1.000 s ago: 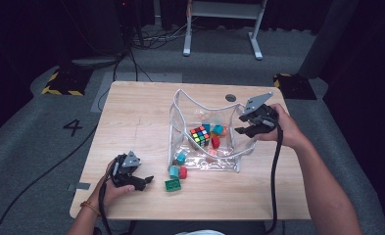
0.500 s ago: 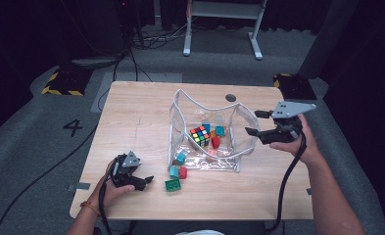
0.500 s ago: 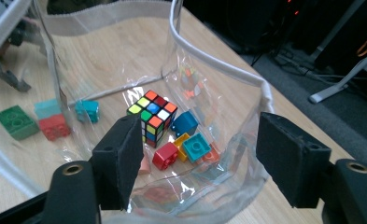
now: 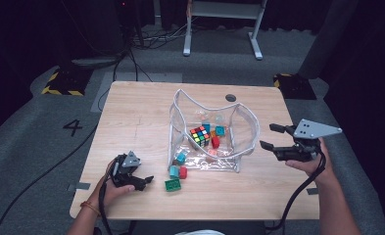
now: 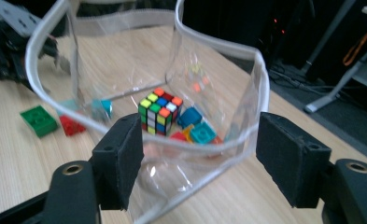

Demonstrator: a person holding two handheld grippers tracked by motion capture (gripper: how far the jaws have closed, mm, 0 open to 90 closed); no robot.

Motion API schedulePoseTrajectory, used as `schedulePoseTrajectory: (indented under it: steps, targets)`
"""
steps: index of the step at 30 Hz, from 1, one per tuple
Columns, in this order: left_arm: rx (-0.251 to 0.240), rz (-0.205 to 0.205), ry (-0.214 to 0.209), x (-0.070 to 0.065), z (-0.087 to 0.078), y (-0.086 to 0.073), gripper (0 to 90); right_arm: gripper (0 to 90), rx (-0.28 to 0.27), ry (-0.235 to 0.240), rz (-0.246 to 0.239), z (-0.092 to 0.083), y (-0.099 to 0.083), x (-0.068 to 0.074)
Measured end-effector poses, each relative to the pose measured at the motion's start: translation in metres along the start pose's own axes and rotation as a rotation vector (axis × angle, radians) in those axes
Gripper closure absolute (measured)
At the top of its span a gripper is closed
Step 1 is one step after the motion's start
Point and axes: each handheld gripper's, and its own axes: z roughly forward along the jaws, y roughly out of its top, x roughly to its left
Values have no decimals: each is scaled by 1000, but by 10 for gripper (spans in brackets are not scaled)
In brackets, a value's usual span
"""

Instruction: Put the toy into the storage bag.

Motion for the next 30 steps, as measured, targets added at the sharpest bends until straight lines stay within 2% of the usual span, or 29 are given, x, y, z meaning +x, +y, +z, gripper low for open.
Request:
schedulePoseTrajectory:
  steps: [1, 2, 3, 4, 5, 6, 7, 8, 9, 10, 13, 14, 17, 19, 20, 22, 23, 25, 26, 29, 30]
  targets:
    - [0, 0, 0, 0, 0, 0, 127, 318, 5, -6, -7, 0, -4, 1]
    - [0, 0, 0, 0, 0, 0, 127, 321, 15, 5, 10, 3, -18, 2]
    - [0, 0, 0, 0, 0, 0, 127, 321, 15, 5, 10, 3, -18, 2]
    - [0, 0, 0, 0, 0, 0, 127, 323, 44, 12, 11, 10, -34, 5]
    - [0, 0, 0, 0, 0, 0, 127, 323, 44, 12, 11, 10, -34, 5]
    - [1, -7, 4, -1, 0, 0, 127, 329, 70, 18, 22, 16, -46, 8]
    - [1, -7, 4, -1, 0, 0, 127, 329, 70, 18, 22, 16, -46, 8]
    - [0, -8, 5, -1, 0, 0, 127, 342, 87, 34, 32, 22, -59, 11]
    - [0, -8, 5, -1, 0, 0, 127, 342, 87, 34, 32, 22, -59, 11]
    - [0, -10, 4, -1, 0, 0, 127, 357, 88, 61, 54, 29, -70, 15]
    - [-1, -4, 2, 0, 0, 0, 127, 359, 112, 79, 59, 36, -79, 20]
    - [-2, -9, 4, -1, 0, 0, 127, 361, 125, 113, 72, 43, -88, 26]
    - [0, -9, 4, -1, 0, 0, 127, 367, 148, 131, 61, 52, -97, 38]
    - [0, -10, 4, -1, 0, 0, 127, 369, 153, 146, 62, 53, -98, 40]
    - [1, -8, 5, -1, 0, 0, 127, 378, 171, 173, 65, 59, -103, 49]
    - [0, -7, 4, -1, 0, 0, 127, 385, 172, 182, 61, 61, -104, 51]
    - [-1, -6, 3, -1, 0, 0, 127, 395, 178, 226, 56, 68, -107, 59]
    - [-1, -9, 4, -1, 0, 0, 127, 402, 185, 235, 51, 71, -109, 63]
    - [0, -5, 4, -1, 0, 0, 127, 407, 193, 267, 50, 79, -111, 69]
    - [0, -8, 7, -1, 0, 0, 127, 409, 193, 279, 27, 85, -111, 75]
    - [1, -2, 4, 0, 0, 0, 127, 410, 181, 305, 30, 90, -108, 81]
